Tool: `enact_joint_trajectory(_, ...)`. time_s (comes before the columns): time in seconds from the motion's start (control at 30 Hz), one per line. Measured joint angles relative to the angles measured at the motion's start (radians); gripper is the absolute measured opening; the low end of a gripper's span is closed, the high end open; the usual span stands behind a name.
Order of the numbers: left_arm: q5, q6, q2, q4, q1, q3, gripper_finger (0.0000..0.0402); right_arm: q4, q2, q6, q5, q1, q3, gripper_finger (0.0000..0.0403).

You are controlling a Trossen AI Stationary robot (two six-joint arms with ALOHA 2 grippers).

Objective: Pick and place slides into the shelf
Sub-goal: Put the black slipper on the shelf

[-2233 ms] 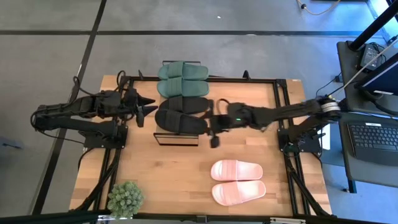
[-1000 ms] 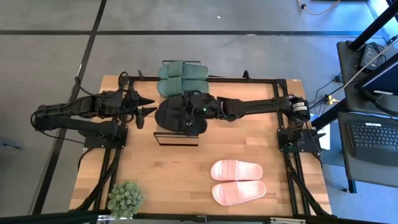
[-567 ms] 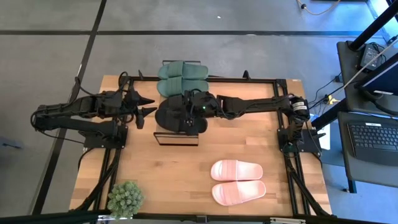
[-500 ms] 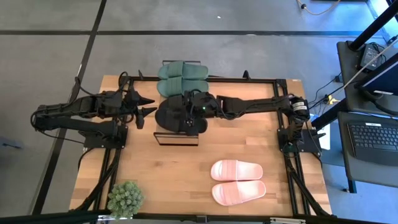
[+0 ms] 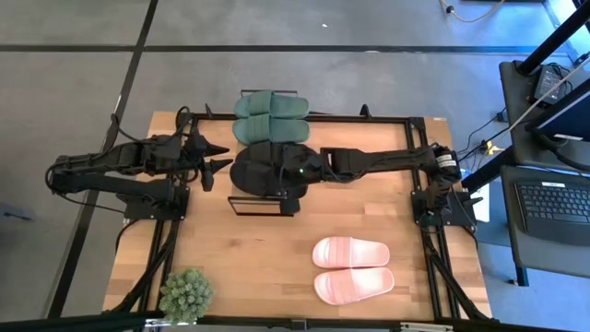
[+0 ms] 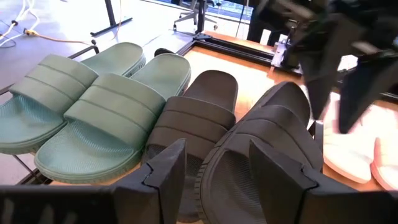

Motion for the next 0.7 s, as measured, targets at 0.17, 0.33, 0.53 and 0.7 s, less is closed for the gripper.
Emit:
enact_joint_trajectory(0.17, 0.000, 0.000, 0.000, -0.010, 0.000, 0.000, 0.0165, -0.097, 0.000, 0.071, 0.082, 0.072, 0.009, 0.0125)
enact_joint_trajectory(0.33, 0.000, 0.000, 0.000, -0.024, 0.000, 0.000, 0.0165, -0.271, 0.000, 0.123, 0.344, 0.135, 0.008, 0.0125)
enact_joint_trajectory(0.53, 0.003, 0.000, 0.000, -0.027, 0.000, 0.000, 0.0165, -0.422, -0.047, 0.221, 0.466, 0.143, 0.008, 0.0125)
enact_joint_trajectory(0.7, 0.006, 0.000, 0.000, -0.027, -0.001, 0.000, 0.0165, -0.442, -0.135, 0.166, 0.466, 0.143, 0.008, 0.0125)
